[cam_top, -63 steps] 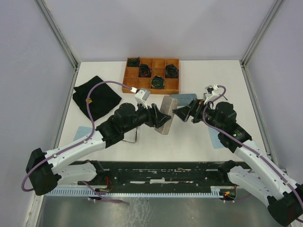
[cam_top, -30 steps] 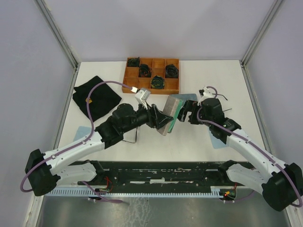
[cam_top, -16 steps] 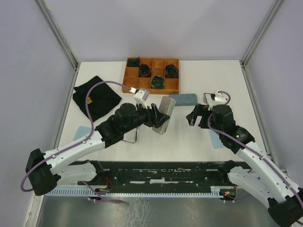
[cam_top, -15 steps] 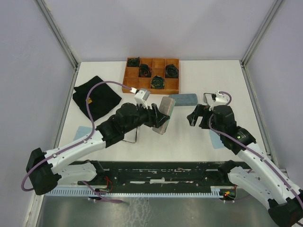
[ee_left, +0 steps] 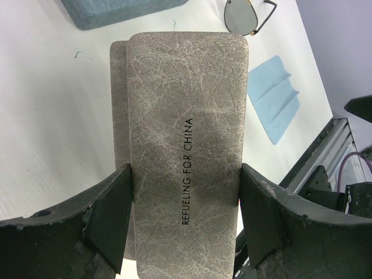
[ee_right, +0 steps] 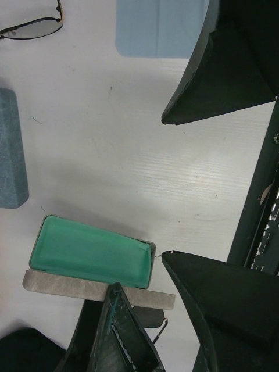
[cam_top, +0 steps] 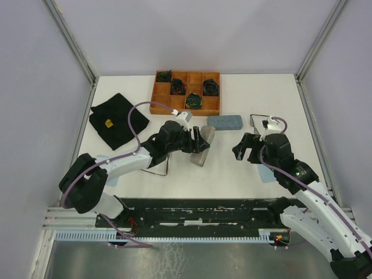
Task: Organize the sunglasses
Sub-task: Open the sunglasses case, then place the sunglasses case at the center of the board.
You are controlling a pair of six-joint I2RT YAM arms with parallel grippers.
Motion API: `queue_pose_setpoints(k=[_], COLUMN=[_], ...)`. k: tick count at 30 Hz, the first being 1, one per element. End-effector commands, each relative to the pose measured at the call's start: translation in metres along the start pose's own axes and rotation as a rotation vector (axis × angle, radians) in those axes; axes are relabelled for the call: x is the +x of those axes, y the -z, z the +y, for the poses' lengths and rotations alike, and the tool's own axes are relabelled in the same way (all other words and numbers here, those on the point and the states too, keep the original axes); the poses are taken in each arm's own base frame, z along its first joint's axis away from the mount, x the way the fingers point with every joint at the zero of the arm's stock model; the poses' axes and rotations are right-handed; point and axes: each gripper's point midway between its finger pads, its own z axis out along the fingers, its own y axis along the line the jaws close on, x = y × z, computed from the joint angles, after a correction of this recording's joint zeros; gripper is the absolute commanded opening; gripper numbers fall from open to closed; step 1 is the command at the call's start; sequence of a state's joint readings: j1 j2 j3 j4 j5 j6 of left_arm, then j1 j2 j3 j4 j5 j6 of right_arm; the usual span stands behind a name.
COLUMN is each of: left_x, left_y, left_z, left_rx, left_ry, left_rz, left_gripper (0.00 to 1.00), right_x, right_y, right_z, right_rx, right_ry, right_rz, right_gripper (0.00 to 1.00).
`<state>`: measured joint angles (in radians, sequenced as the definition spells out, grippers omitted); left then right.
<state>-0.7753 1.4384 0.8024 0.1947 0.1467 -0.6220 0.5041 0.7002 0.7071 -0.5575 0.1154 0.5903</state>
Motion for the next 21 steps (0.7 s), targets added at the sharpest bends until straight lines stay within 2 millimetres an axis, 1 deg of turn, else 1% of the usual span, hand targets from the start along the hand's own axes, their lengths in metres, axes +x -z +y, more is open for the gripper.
queue_pose_setpoints(k=[1, 3, 7, 13, 17, 21], left_x=[-0.028, -0.024, -0.016, 0.005, 0.021, 0.026], left_y=[-0.009, -0.015, -0.024, -0.033, -0.035, -0.034], left_z=[-0.023, -0.016, -0.004, 0.008, 0.019, 0.027], left_rx=[0.16, 0.161, 0.16, 0.183, 0.172, 0.148], left_ry=[0.033, 0.053, 0.093, 0.144, 0.165, 0.175], left_rz=[-0.085, -0.076, -0.064, -0.026, -0.008, -0.008], left_gripper=[0.1, 0.11, 0.17, 0.25, 0.37, 0.49], right_x=[0.001, 0.004, 0.008, 0.013, 0.017, 0.02], right_y=[-0.005, -0.008, -0.011, -0.015, -0.018, -0.02], right_z=[0.008, 0.008, 0.01, 0.012, 0.013, 0.013], right_rx=[-0.033, -0.034, -0.042, -0.053, -0.059, -0.062], right_ry=[-0.032, -0.041, -0.047, -0.036, -0.039, -0.039], right_rz=[0.002, 0.011, 0.025, 0.055, 0.072, 0.082], right_gripper=[0.99, 0.99, 0.99, 0.99, 0.99, 0.99])
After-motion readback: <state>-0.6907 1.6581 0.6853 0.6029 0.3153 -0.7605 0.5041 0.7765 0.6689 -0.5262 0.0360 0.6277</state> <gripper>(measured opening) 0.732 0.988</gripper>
